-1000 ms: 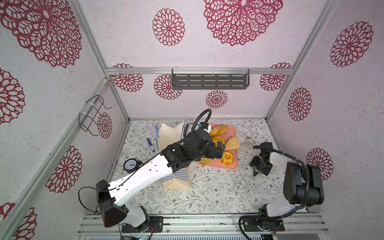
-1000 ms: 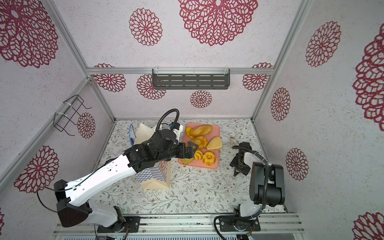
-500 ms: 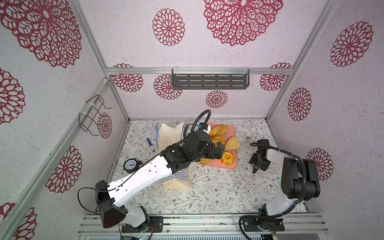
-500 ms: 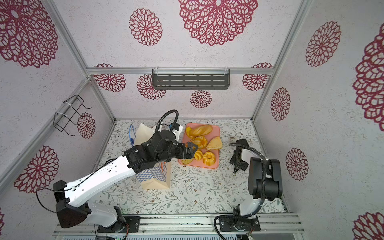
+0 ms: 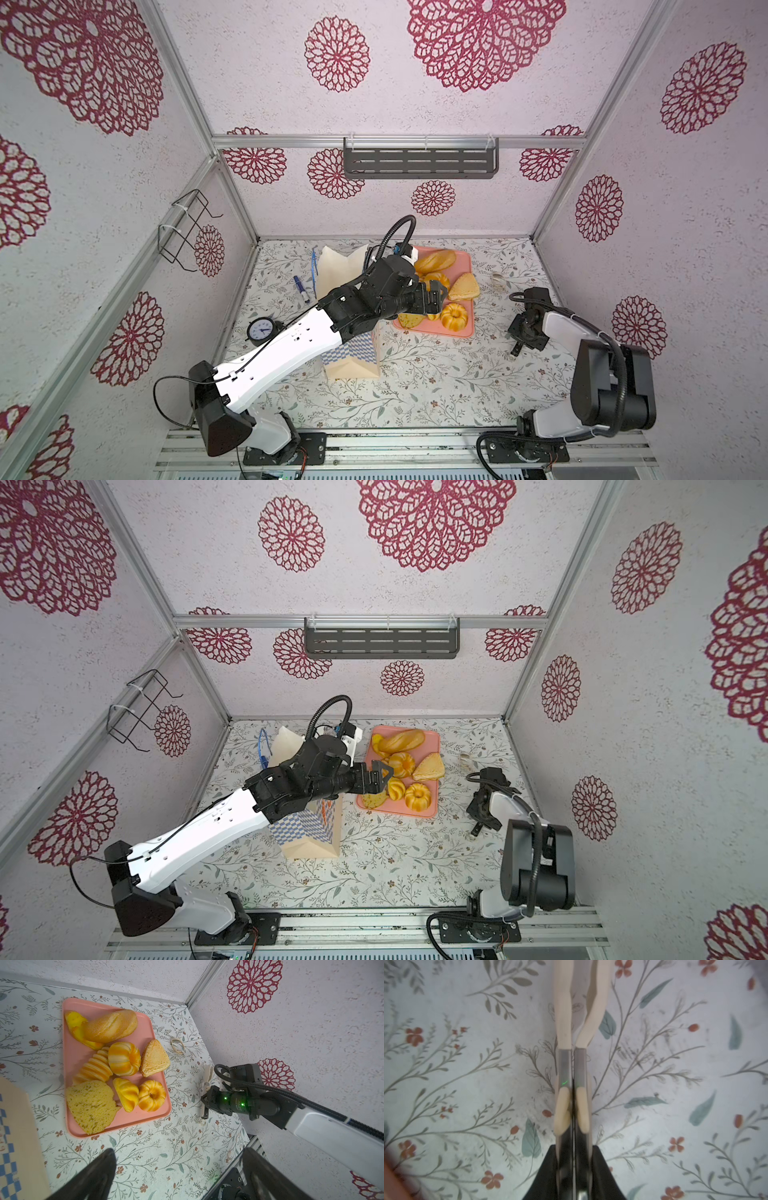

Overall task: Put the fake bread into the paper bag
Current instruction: 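Lift the tongs upright with the right gripper toward the left gripper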

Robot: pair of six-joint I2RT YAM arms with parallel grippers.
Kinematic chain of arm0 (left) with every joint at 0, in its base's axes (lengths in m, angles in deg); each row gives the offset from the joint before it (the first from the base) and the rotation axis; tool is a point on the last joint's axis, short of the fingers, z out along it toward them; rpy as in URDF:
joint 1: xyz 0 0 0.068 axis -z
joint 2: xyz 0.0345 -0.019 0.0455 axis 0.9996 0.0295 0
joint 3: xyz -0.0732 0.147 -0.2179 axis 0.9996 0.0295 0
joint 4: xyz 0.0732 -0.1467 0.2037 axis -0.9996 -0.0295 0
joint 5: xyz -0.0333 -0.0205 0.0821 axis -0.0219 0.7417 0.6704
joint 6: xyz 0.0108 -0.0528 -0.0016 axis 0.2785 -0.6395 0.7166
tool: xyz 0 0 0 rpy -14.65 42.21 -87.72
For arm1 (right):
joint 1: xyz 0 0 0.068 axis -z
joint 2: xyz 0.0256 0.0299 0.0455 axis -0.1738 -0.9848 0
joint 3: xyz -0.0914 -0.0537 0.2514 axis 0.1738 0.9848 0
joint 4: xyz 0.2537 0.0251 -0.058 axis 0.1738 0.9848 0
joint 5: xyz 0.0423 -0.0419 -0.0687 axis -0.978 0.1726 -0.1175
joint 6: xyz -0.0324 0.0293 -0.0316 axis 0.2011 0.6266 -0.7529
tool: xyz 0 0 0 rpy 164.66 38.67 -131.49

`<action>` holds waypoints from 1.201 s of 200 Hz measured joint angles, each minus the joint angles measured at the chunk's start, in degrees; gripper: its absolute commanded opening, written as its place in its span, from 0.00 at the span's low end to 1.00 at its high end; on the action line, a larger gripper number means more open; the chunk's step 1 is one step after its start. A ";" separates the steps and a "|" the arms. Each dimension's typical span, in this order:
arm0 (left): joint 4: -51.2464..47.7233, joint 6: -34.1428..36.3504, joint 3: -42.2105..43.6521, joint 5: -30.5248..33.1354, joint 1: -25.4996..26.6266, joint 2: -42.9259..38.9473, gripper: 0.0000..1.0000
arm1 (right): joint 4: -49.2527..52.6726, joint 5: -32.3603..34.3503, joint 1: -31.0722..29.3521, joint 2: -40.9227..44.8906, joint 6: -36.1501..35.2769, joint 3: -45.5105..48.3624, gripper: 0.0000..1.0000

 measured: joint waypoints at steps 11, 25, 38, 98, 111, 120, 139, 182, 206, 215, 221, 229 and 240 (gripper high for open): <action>0.04 0.00 0.00 -0.79 -0.68 0.00 0.97 | 1.22 0.22 0.00 3.04 -0.31 -0.42 0.17; 0.04 -0.02 0.00 -1.68 -1.36 0.00 0.97 | 2.75 0.33 0.00 6.56 -0.63 -1.44 0.16; 0.07 -0.04 0.00 -2.75 -1.84 0.00 0.97 | 3.93 -0.15 0.00 9.68 -1.16 -2.80 0.15; 0.81 -0.20 -2.97 -8.33 -3.93 1.38 0.97 | 3.45 -14.73 -4.44 19.23 -2.86 -10.12 0.13; 1.05 -0.24 -3.52 -9.51 -4.94 1.75 0.97 | 1.40 -19.89 -7.87 20.20 -2.25 -11.50 0.13; 1.11 -0.26 -3.67 -10.34 -5.73 1.84 0.97 | -0.42 -23.50 -10.88 20.52 -1.49 -12.68 0.13; 1.20 -0.39 -3.67 -11.63 -7.41 1.84 0.97 | -5.01 -30.97 -16.17 20.61 0.59 -14.88 0.13; 3.98 -1.31 -2.51 -16.28 -11.87 0.68 0.97 | -18.47 -45.72 -19.69 20.50 9.86 -15.47 0.13; 7.80 -1.95 -1.79 -20.09 -13.57 -0.09 0.97 | -24.20 -50.69 -21.75 19.87 14.38 -15.47 0.13; 9.11 -2.10 -1.81 -21.42 -13.79 -0.04 0.97 | -26.27 -52.37 -22.77 19.34 16.22 -15.47 0.13; 9.92 -2.16 -1.81 -22.38 -13.84 -0.02 0.97 | -27.45 -53.20 -23.37 19.02 17.20 -15.50 0.13; 11.06 -2.32 -1.81 -23.74 -13.84 0.04 0.97 | -28.98 -54.45 -24.26 18.51 18.58 -15.50 0.13; 12.96 -2.58 -1.81 -25.55 -13.81 0.15 0.97 | -30.93 -55.78 -25.24 17.88 20.33 -15.50 0.14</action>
